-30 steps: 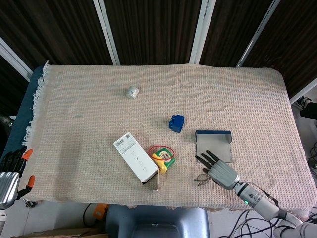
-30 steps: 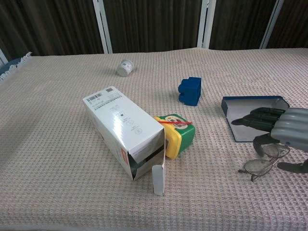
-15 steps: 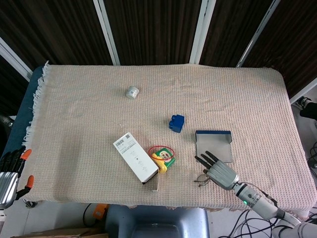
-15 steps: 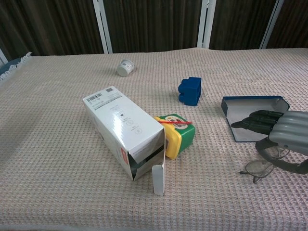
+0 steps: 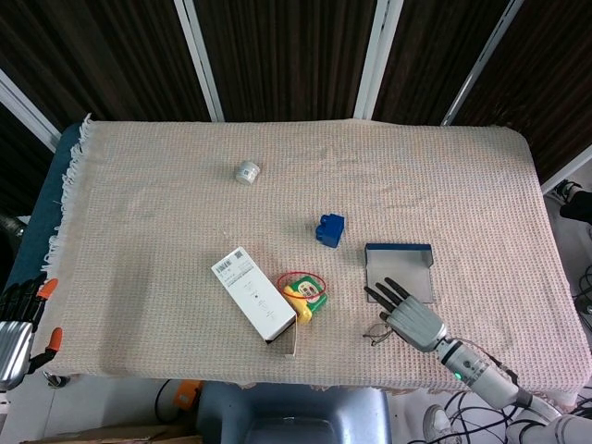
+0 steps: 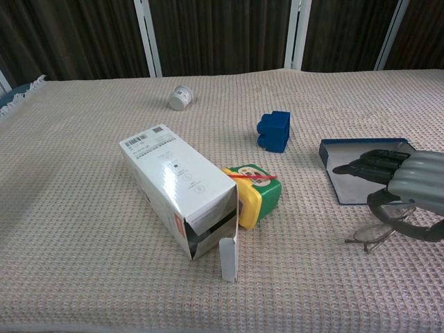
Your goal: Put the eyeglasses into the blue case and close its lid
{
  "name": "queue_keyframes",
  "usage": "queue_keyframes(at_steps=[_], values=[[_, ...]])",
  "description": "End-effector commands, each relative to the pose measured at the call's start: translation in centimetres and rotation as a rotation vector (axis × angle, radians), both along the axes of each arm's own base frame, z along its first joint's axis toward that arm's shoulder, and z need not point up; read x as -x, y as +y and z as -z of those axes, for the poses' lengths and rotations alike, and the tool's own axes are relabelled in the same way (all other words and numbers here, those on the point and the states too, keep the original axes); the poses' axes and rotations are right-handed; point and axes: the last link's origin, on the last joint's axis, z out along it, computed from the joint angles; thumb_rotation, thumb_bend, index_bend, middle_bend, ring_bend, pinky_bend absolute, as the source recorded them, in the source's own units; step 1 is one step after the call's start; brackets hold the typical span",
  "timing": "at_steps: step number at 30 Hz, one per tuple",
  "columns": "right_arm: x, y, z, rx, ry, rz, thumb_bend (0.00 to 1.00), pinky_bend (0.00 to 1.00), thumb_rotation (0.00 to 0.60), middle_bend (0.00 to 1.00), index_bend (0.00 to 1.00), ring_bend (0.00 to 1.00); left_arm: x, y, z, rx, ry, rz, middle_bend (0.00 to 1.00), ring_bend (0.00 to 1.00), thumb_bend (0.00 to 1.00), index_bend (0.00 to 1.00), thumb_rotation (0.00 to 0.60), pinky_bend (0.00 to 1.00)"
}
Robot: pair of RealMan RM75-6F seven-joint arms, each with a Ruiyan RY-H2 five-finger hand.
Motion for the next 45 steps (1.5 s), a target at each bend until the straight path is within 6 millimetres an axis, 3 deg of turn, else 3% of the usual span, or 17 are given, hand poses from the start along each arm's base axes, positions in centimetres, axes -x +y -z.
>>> queue_keyframes(at_steps=[1,14,20,33,45], values=[[-0.4,-0.4,-0.5,0.032,-0.027,0.002,0.59,0.00,0.600,0.09,0.77,0.00,0.0,0.0,0.0,-0.001,-0.001,0.001,0.00,0.00,0.45,0.00,0.600,0.04],[-1.8,-2.8,-3.0,0.160,-0.134,0.135,0.59,0.00,0.600,0.10,0.77,0.00,0.0,-0.2,-0.5,-0.012,-0.017,0.011,0.00,0.00,0.45,0.00,0.600,0.04],[-1.2,-4.0,-3.6,0.230,-0.112,0.208,0.59,0.00,0.600,0.10,0.77,0.00,0.0,-0.3,-0.6,-0.011,-0.023,0.013,0.00,0.00,0.45,0.00,0.600,0.04],[-1.3,-8.0,-1.2,0.368,0.054,0.379,0.59,0.00,0.600,0.10,0.76,0.00,0.0,-0.3,-0.4,0.007,-0.023,0.023,0.00,0.00,0.45,0.00,0.600,0.04],[-3.2,-8.6,1.0,0.398,0.057,0.374,0.59,0.00,0.600,0.10,0.75,0.00,0.0,-0.5,-0.7,0.000,-0.031,0.036,0.00,0.00,0.45,0.00,0.600,0.04]])
